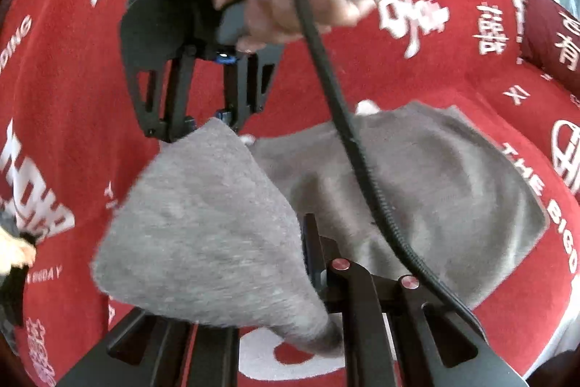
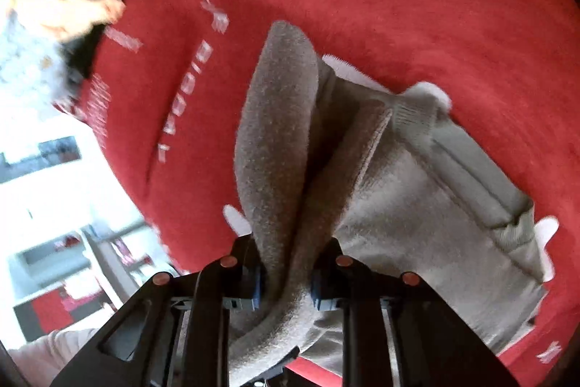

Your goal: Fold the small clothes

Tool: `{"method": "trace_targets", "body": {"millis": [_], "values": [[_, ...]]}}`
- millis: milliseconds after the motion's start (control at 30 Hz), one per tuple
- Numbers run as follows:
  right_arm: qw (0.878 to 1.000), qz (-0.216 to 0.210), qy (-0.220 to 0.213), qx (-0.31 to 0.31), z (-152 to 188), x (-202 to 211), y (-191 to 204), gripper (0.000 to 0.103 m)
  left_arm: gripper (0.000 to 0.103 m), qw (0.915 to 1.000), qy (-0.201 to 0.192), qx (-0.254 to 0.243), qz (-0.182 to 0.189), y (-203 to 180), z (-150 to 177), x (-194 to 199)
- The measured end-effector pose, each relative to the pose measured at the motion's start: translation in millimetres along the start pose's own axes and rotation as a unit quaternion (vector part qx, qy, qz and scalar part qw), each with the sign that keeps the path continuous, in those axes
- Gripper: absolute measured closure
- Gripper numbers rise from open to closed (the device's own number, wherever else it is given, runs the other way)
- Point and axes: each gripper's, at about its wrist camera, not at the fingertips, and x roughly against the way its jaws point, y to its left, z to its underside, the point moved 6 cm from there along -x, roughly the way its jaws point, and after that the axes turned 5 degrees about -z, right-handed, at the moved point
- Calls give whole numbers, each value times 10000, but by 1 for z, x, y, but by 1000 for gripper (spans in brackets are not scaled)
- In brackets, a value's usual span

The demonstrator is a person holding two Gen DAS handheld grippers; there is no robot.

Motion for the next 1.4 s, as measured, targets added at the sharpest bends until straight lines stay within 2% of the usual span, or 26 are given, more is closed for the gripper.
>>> {"method": "trace_targets", "body": {"millis": [133,200,400,533,700,833,967,1067,1167,1233,1267,1300,1333,1400], "values": [[9942,-740,-757,-184,28,44,-14,82,89,9993,-229,-221,179,-19,-18,20],[9890,-961,-1100,-236,43,67,-23,82,89,9982,-385,-364,290,-32,-31,31],[9661,-1398,-2086,-591,102,132,-72,82,89,9908,-760,-921,633,-87,-61,51],[9496,-1621,-2500,-972,145,146,-126,82,89,9845,-704,-1329,903,-135,-66,46],[9370,-1627,-2679,-1542,186,125,-199,82,89,9768,-453,-1724,1188,-190,-54,27],[9322,-1545,-2573,-2024,205,83,-249,81,89,9724,-158,-1945,1279,-223,-33,11],[9217,-1734,-2738,-2130,207,67,-260,76,89,9735,23,-1937,1216,-229,-22,3],[9218,-1734,-2716,-2153,210,71,-264,70,89,9738,144,-1945,1173,-221,-18,9],[9237,-1560,-2669,-2263,218,77,-260,63,88,9757,308,-1773,1250,-208,-20,18],[9233,-1423,-2707,-2323,228,83,-254,53,67,9782,424,-1557,1303,-190,-21,28],[9202,-1441,-2745,-2389,237,85,-251,47,40,9807,466,-1383,1302,-181,-22,33],[9174,-1483,-2764,-2450,246,85,-248,44,31,9830,464,-1249,1264,-173,-22,37],[9141,-1517,-2790,-2521,256,85,-245,43,31,9847,492,-1098,1264,-163,-21,42],[9021,-1649,-2914,-2721,282,84,-239,43,31,9841,787,-754,1400,-145,-15,46]]}}
